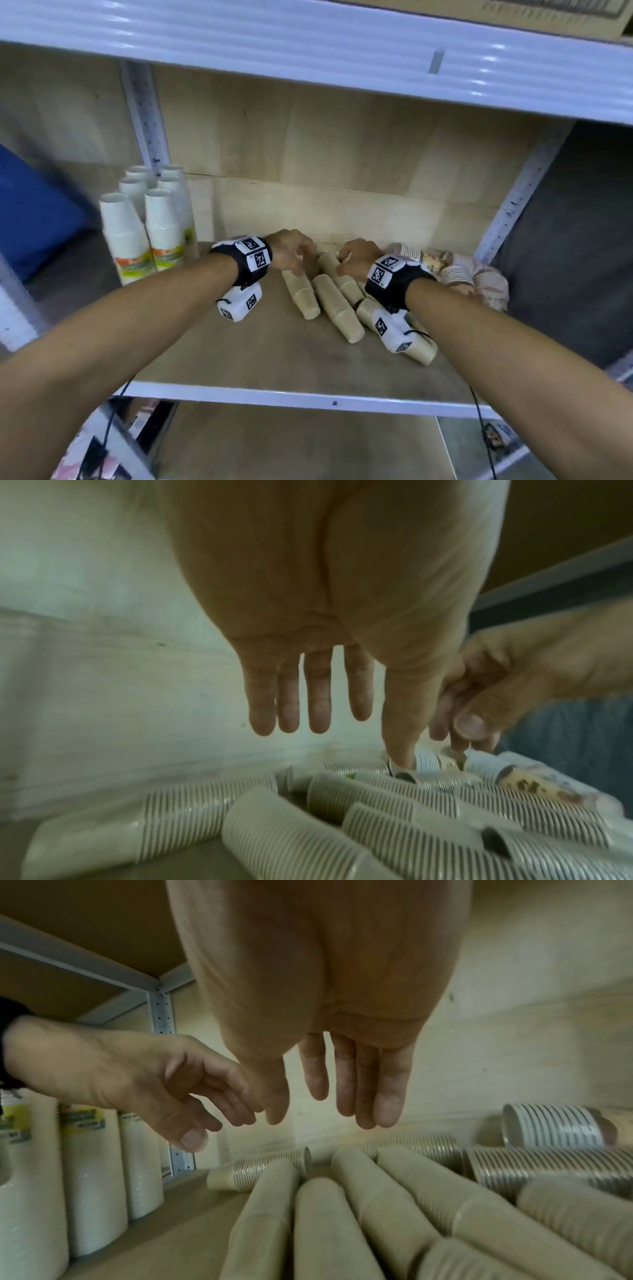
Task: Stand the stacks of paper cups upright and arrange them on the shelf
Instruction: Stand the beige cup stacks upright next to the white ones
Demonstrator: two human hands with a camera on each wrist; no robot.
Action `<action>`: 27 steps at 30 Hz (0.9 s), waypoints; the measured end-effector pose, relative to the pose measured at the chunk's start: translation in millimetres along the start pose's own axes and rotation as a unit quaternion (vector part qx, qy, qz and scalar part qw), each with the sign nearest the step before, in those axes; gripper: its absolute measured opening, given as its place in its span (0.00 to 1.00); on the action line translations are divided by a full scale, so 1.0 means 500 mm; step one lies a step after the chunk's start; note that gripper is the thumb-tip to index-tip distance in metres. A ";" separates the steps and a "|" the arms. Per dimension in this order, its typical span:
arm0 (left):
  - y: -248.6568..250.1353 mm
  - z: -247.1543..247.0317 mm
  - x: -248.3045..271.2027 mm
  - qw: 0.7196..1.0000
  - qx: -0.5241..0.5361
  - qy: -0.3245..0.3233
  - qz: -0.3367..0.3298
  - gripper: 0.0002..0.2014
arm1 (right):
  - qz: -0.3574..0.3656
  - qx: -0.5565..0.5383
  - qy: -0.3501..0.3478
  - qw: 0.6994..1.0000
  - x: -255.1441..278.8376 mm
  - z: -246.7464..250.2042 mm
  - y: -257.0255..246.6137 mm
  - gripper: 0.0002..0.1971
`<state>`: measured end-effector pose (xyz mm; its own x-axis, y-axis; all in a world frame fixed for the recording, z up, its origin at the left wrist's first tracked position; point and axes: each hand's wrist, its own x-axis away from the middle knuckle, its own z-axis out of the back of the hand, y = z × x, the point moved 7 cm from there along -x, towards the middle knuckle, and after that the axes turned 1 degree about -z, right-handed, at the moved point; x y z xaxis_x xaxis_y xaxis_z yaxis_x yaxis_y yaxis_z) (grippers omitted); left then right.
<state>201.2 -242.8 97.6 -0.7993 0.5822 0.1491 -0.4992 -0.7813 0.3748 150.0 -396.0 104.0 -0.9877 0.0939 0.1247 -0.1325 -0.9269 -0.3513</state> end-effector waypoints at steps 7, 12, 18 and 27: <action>-0.014 -0.102 -0.019 0.998 -0.031 -0.052 -0.020 0.21 | -0.021 -0.018 -0.022 0.999 0.047 -0.085 0.048 0.25; -0.023 -0.135 -0.027 0.997 -0.051 -0.049 -0.032 0.25 | -0.036 -0.042 -0.010 0.998 0.066 -0.130 0.069 0.25; -0.036 -0.145 -0.029 0.995 -0.075 -0.035 -0.048 0.26 | -0.055 -0.068 0.005 0.996 0.074 -0.162 0.089 0.28; -0.016 -0.158 -0.020 0.979 -0.147 -0.042 -0.137 0.29 | -0.065 -0.055 0.029 0.996 0.078 -0.194 0.089 0.36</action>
<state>186.8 -259.9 20.9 -0.5985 0.7852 0.1590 -0.7748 -0.6178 0.1342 97.6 -398.3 3.5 -0.9641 0.2355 0.1228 -0.2656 -0.8601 -0.4356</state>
